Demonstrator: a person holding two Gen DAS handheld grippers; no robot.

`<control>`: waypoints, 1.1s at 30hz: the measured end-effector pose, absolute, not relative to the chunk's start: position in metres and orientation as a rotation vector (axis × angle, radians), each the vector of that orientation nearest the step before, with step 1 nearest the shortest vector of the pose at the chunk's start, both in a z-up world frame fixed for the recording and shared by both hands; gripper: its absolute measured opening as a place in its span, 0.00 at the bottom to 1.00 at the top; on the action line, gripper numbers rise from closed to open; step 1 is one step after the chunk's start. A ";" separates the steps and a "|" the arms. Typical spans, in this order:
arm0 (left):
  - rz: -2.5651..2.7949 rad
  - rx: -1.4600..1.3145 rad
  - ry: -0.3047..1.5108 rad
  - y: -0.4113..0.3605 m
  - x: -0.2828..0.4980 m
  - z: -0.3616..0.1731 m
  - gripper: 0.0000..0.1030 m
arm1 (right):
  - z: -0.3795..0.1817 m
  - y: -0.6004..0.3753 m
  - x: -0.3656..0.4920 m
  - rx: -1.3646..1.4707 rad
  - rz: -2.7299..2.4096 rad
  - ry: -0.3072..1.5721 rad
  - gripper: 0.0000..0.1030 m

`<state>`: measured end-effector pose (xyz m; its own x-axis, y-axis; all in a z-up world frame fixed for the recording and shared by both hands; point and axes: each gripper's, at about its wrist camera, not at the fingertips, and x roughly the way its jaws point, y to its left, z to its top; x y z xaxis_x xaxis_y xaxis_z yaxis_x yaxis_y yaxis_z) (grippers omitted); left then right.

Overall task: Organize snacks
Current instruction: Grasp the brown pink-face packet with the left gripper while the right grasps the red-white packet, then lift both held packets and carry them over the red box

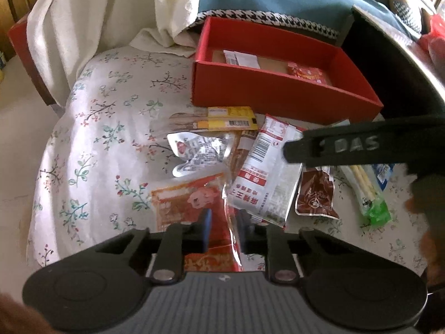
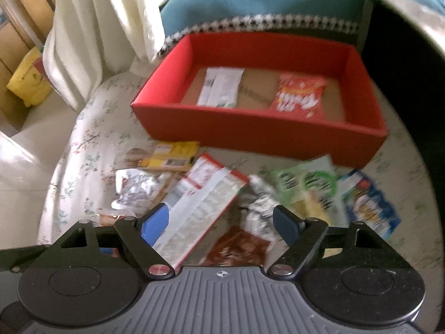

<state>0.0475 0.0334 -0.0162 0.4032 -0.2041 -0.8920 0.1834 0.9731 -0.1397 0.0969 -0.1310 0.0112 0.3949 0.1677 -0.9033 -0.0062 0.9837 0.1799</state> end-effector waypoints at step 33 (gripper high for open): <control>-0.234 -0.028 1.222 0.033 0.059 -0.037 0.60 | -0.003 -0.124 0.095 0.106 0.159 1.185 0.60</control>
